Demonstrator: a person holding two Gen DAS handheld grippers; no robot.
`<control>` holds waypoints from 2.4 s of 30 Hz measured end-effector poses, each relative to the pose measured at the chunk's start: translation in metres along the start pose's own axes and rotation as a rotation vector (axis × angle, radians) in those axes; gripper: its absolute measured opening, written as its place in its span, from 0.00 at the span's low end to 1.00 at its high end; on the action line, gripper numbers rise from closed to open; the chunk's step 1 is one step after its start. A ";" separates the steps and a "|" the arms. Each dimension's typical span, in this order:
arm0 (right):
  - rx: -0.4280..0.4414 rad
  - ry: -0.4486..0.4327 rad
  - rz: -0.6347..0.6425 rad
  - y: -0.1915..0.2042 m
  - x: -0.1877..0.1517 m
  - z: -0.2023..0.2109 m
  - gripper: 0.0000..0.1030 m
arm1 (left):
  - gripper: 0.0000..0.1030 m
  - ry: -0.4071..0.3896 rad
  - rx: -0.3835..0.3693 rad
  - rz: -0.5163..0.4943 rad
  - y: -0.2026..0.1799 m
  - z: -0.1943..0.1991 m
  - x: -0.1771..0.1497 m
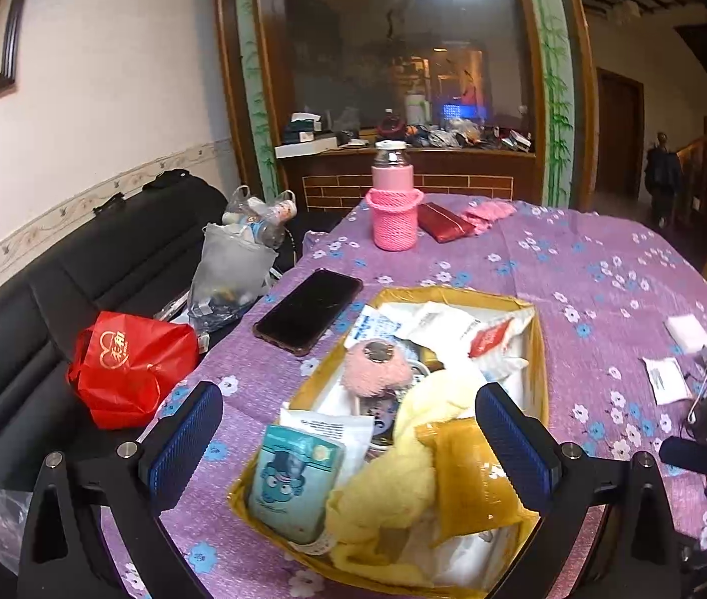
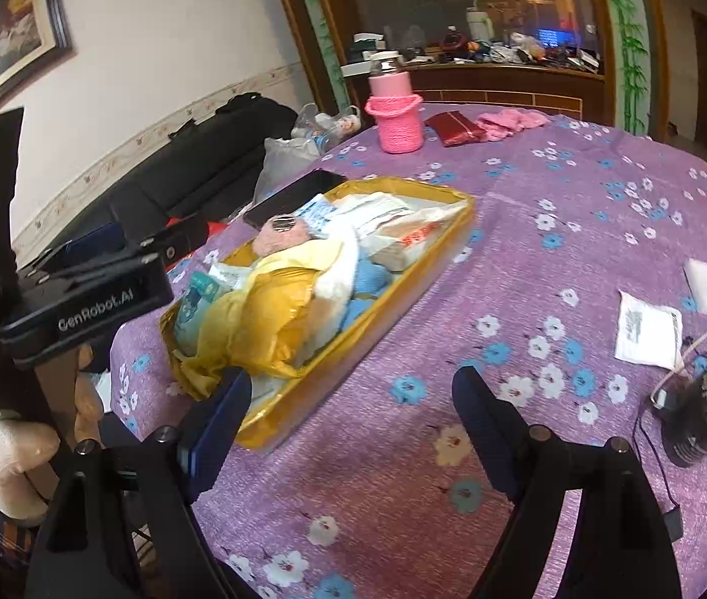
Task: Organize soft objects
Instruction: 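Move both tools away from the box toward the tissue pack and foam block, then grasp the white foam block with the left tool while the right tool grasps the tissue pack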
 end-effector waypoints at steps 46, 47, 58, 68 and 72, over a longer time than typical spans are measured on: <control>-0.431 -0.142 -0.634 -0.396 -0.008 0.134 0.79 | 0.99 0.260 -0.738 -0.335 -0.282 0.047 -0.013; -0.449 -0.136 -0.624 -0.398 -0.008 0.135 0.70 | 0.99 0.252 -0.755 -0.340 -0.287 0.051 -0.014; -0.390 -0.264 -0.722 -0.405 -0.014 0.171 0.50 | 0.99 0.279 -0.850 -0.362 -0.332 0.067 -0.001; -0.314 -0.312 -0.769 -0.411 -0.014 0.176 0.51 | 0.98 0.081 -0.894 -0.807 -0.455 0.028 0.002; -0.292 -0.321 -0.774 -0.411 -0.012 0.176 0.51 | 0.98 0.091 -0.920 -0.923 -0.477 0.012 -0.016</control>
Point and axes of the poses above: each gripper's, at about its wrist camera, not at the fingertips, and z roughly against the way its jaws point, y to its left, x to its top, the point moved 10 cm from there along -z, roughly the way its jaws point, and after that the axes turned 13 degrees about x, right-handed, at the moved point
